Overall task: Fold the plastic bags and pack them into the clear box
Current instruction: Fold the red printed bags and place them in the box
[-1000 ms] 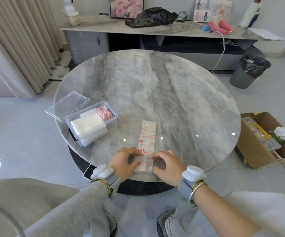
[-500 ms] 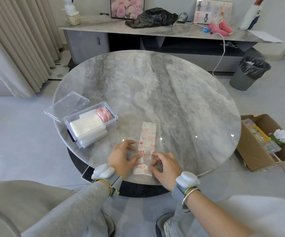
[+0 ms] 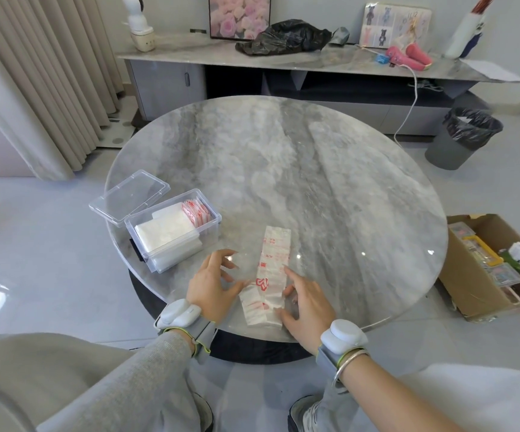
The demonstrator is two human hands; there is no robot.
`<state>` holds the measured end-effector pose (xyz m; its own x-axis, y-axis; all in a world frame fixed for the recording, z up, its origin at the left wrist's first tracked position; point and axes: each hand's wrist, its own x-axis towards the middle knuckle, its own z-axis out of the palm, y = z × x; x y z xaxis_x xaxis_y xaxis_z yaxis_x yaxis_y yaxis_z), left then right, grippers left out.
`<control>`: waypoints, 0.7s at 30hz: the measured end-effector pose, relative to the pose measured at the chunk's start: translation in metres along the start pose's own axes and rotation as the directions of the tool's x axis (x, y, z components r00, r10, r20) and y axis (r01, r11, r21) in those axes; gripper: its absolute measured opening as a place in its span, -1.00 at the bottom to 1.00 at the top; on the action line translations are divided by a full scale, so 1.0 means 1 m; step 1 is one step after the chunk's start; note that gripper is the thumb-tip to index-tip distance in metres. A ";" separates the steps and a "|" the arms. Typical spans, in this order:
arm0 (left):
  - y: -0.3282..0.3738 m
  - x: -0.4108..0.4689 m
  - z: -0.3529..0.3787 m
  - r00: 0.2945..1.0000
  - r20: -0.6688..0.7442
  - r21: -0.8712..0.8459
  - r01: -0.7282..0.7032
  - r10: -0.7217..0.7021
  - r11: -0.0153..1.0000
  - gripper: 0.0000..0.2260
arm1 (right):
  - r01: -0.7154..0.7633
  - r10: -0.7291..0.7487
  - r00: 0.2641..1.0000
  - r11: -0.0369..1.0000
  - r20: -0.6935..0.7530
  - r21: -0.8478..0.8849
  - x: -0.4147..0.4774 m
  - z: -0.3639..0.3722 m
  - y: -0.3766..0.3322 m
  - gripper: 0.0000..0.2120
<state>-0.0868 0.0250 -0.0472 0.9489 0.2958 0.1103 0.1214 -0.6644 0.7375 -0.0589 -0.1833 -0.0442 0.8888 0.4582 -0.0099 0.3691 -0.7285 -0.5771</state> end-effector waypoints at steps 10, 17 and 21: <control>0.006 0.004 0.015 0.993 0.110 -0.084 -0.023 0.032 0.996 -0.76 | 0.077 -0.079 0.997 0.988 -0.012 -0.137 -0.004 -0.004 -0.004 -0.47; 0.004 0.009 0.026 0.986 0.152 -0.062 -0.054 0.063 0.997 -0.74 | 0.108 -0.109 0.994 0.974 0.009 -0.200 -0.003 -0.003 -0.005 -0.51; 0.002 0.010 0.028 0.979 0.190 -0.046 -0.067 0.074 0.997 -0.65 | 0.130 -0.138 0.990 0.973 -0.027 -0.189 -0.003 -0.003 -0.005 -0.51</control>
<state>-0.0689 0.0073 -0.0634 0.9933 0.1097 0.0364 0.0441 -0.6504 0.7583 -0.0629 -0.1828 -0.0388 0.8365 0.5404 0.0914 0.5264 -0.7457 -0.4085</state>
